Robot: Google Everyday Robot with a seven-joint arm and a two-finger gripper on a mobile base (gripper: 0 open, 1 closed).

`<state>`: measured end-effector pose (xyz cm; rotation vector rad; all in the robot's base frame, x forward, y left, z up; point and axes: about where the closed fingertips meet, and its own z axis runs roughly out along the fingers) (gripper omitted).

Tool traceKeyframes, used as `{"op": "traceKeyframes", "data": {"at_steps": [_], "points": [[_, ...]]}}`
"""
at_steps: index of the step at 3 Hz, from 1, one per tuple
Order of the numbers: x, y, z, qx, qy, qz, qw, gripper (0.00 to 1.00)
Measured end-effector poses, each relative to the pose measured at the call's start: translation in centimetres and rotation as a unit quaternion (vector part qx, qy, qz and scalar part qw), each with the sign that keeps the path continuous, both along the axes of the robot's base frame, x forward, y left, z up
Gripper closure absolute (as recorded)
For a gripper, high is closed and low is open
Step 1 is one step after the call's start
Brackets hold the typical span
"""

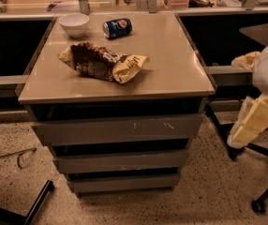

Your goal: Open bottom drawer

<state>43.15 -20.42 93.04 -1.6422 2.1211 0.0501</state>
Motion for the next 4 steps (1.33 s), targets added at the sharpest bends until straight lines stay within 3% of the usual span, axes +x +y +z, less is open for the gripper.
{"op": "traceKeyframes", "data": {"at_steps": [1,2,3,4], "points": [[0.1,2.3,-7.2,0.071,0.021,0.003,0.9972,0.00],[0.6,4.0,-13.1,0.144,0.040,0.018,0.9886,0.00],[0.6,4.0,-13.1,0.144,0.040,0.018,0.9886,0.00],[-0.6,5.1,-16.1,0.142,0.057,0.023,0.9880,0.00]]}}
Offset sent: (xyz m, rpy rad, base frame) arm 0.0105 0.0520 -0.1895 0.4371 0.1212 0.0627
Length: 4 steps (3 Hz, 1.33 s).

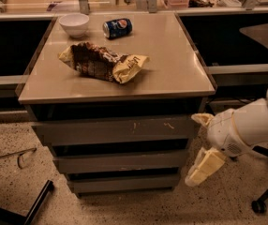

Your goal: Open bottom drawer

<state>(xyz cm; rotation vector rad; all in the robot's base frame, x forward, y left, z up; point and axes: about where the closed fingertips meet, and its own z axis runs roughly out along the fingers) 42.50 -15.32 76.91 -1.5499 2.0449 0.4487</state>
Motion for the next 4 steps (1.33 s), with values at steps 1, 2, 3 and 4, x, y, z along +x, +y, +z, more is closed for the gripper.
{"op": "traceKeyframes", "data": {"at_steps": [1,2,3,4], "points": [[-2.4,1.5,-5.5,0.001,0.019,0.000,0.9998,0.00],[-3.4,3.2,-11.5,0.015,0.030,0.002,0.9994,0.00],[-2.9,3.9,-16.5,0.054,0.042,-0.010,0.9976,0.00],[-2.9,3.9,-16.5,0.054,0.042,-0.010,0.9976,0.00]]}}
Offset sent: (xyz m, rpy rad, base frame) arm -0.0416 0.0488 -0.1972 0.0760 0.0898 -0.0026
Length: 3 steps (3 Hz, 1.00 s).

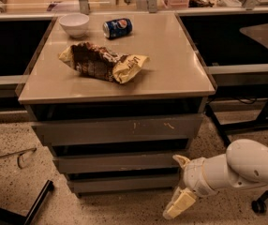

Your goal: Open bottom drawer

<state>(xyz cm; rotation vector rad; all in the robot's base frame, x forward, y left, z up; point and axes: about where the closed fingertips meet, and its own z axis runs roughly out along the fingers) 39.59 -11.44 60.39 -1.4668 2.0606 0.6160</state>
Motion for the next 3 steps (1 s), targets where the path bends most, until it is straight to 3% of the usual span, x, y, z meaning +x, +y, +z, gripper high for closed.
{"op": "traceKeyframes", "data": {"at_steps": [1,2,3], "points": [[0.1,1.7,-3.1,0.026,0.003,0.004,0.9997,0.00],[-0.9,4.6,-9.1,0.061,0.009,-0.008,0.9981,0.00],[-0.6,5.8,-14.0,0.069,-0.001,-0.046,0.9965,0.00]]}}
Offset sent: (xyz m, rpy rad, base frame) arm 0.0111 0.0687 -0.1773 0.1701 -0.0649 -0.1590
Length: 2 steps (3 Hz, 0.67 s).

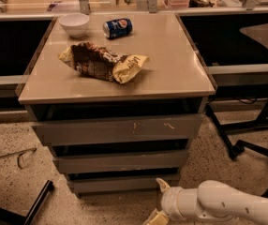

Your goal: Open bottom drawer

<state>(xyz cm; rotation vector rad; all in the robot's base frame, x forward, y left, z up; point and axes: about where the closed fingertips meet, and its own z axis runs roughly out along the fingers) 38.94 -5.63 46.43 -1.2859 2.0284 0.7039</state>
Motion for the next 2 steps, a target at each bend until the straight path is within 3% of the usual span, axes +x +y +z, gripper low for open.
{"op": "traceKeyframes", "data": {"at_steps": [1,2], "points": [[1.83,-0.70,-0.77,-0.011,-0.019,-0.034,0.9992,0.00],[1.84,-0.71,-0.75,-0.011,-0.020,-0.033,0.9992,0.00]]}}
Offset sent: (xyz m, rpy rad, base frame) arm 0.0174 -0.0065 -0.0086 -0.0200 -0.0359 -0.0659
